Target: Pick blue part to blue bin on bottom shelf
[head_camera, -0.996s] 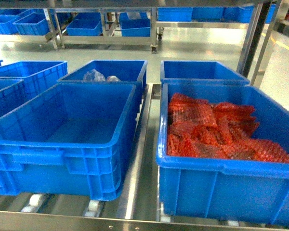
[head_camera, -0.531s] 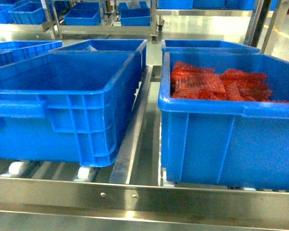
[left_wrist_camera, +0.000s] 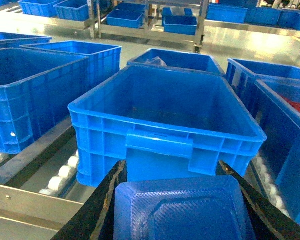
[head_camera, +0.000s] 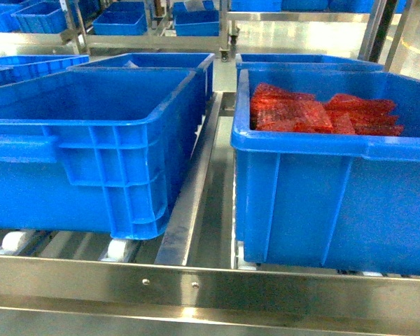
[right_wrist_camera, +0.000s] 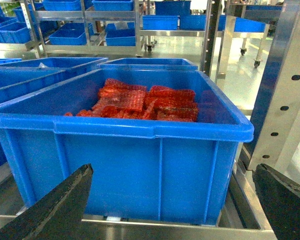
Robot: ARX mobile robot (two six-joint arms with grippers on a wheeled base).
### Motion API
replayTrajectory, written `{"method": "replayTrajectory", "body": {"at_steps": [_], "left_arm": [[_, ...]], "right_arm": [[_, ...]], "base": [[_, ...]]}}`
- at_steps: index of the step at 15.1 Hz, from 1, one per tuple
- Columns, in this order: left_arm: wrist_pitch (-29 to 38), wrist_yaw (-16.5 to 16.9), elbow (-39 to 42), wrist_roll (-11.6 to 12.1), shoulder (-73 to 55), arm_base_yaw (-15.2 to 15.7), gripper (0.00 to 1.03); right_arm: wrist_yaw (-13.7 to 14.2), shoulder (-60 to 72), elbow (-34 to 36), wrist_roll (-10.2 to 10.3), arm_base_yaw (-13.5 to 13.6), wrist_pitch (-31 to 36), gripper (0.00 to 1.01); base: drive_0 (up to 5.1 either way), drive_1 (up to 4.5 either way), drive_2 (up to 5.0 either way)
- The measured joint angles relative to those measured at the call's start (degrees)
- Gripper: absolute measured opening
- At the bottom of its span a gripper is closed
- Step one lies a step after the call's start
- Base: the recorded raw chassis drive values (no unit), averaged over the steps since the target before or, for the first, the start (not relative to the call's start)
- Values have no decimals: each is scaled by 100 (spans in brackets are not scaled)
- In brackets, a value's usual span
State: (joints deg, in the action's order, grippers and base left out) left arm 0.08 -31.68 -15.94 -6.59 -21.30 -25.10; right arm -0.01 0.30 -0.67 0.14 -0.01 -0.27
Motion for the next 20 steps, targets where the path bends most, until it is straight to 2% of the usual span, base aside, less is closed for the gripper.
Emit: {"method": "replayTrajectory", "body": {"at_steps": [7, 15, 20], "left_arm": [[7, 4, 2, 2, -4, 0, 44], [-2, 0, 0, 0, -17, -2, 44], [-2, 0, 2, 0, -17, -2, 44]], "right_arm": [[-2, 0, 0, 0, 0, 11, 98], [-2, 0, 0, 0, 0, -4, 98], [-2, 0, 0, 0, 0, -2, 98]], "base": [[0, 0, 0], [-14, 396, -423], [0, 0, 0]]}}
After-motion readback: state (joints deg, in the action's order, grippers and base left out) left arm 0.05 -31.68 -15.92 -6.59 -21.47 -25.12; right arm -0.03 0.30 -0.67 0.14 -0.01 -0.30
